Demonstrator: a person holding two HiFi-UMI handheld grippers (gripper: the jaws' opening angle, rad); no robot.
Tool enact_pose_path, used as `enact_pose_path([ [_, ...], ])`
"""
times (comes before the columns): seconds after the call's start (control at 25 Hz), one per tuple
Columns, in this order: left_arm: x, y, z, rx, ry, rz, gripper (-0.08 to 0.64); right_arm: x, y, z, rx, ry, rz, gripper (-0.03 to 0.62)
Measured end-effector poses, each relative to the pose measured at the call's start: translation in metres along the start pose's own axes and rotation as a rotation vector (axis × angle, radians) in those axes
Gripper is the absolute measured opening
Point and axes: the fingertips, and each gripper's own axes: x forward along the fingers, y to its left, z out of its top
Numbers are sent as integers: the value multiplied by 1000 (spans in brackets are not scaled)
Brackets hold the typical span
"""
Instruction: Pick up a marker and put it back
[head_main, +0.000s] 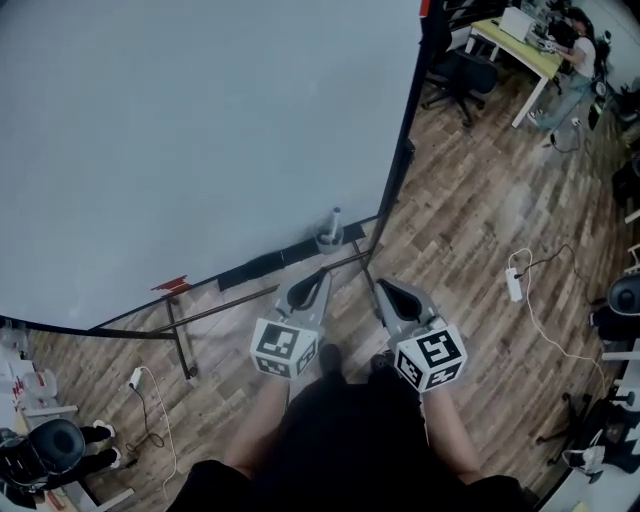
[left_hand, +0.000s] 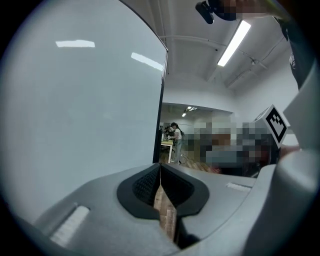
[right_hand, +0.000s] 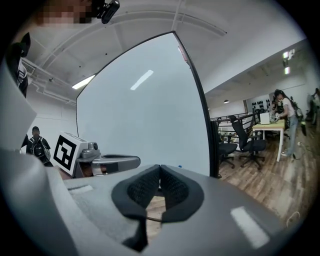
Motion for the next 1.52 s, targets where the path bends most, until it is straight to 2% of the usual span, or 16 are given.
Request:
enact_pose_path([
  [0.2, 15, 13, -11, 21, 33, -40, 14, 9, 0, -7, 1, 27, -40, 3],
  [0.4, 30, 24, -30, 2, 67, -63, 20, 15, 0, -15, 9, 52, -63, 3],
  [0.52, 40, 27, -43, 9, 95, -80, 71, 16, -6, -20, 22, 63, -84, 3],
  [0.64, 48, 33, -51, 22, 112, -83, 86, 16, -8, -21, 25, 71, -98, 3],
  [0.88, 66, 45, -69, 92, 139, -81, 112, 14, -11, -26, 39, 84, -124, 3],
  [1.0, 81, 48, -82, 152, 173, -80, 126, 10, -17, -32, 50, 100, -141, 3],
  [1.12, 93, 56, -94, 175, 208, -74, 129, 6, -24, -36, 62, 109, -170, 3],
  [1.52, 114, 55, -99, 272, 252, -96, 137, -5, -37, -42, 107, 121, -231, 3],
])
